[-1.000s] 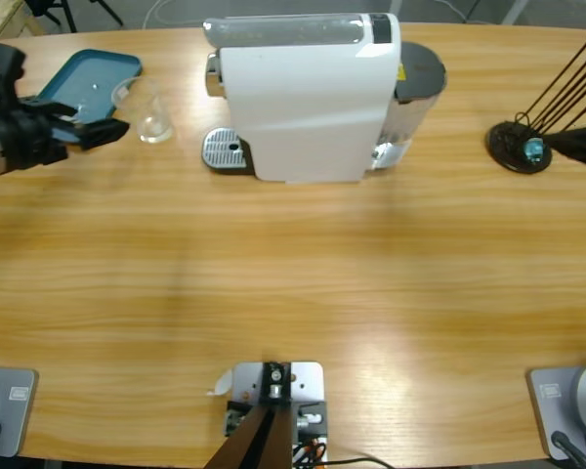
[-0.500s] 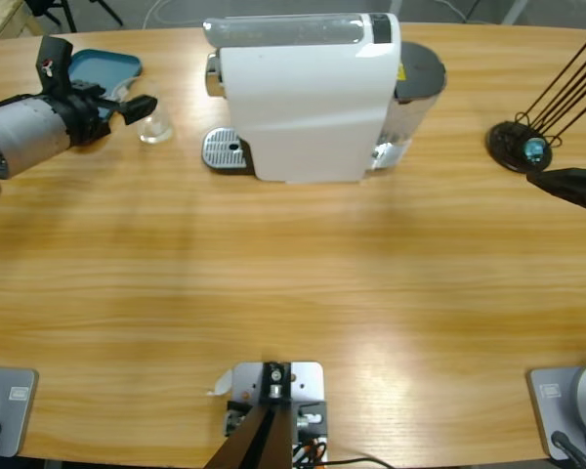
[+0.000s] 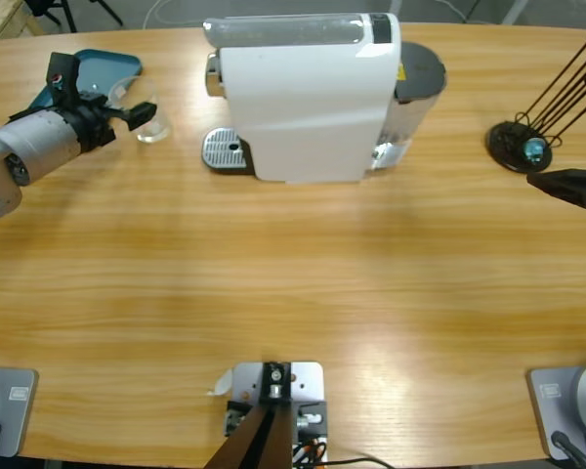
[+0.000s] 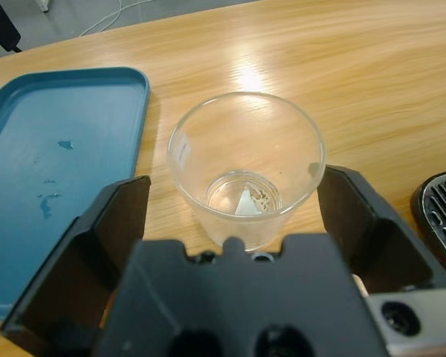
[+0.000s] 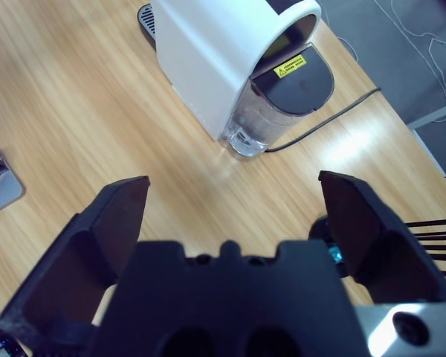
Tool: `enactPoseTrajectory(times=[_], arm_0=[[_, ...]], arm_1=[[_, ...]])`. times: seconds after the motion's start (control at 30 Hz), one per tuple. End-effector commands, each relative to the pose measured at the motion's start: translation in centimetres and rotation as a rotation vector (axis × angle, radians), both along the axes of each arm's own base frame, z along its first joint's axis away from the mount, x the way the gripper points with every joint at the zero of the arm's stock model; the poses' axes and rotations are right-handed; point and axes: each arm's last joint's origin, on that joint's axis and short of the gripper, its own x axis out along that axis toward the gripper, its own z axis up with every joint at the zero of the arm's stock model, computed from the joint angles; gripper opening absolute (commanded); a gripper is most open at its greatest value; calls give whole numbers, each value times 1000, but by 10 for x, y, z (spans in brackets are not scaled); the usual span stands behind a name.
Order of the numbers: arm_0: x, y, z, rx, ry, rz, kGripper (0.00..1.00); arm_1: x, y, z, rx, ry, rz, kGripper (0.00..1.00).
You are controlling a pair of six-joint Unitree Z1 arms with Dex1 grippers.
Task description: Pour coffee
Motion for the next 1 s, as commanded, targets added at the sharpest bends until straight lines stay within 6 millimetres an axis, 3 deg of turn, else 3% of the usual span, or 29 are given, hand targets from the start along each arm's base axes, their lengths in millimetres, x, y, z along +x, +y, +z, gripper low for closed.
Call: enactPoseTrajectory(times=[0.03, 0.1, 0.13, 0.27, 0.3, 0.6, 0.83, 1.0], arm_0=[[4, 2, -19, 13, 50, -44, 882], [6, 4, -19, 5, 52, -53, 841], [7, 5, -19, 2, 53, -54, 757], [6, 5, -19, 16, 50, -83, 123], [6, 5, -19, 17, 50, -90, 9], [-8, 7, -17, 11, 63, -165, 0], [-53, 6, 13, 20, -10, -300, 0], [-67, -7, 32, -18, -78, -373, 0]], arm_1=[[-1, -1, -11, -18, 23, 16, 1000], [-1, -1, -12, -19, 23, 16, 1000], [-1, -1, -12, -19, 23, 16, 1000], [-1, -1, -13, -20, 26, 17, 1000], [-1, -1, -13, -20, 26, 17, 1000], [-3, -3, -12, -15, 19, 14, 1000], [-7, -7, -11, -9, 14, 13, 1000], [-15, -15, -12, -8, 12, 13, 1000]])
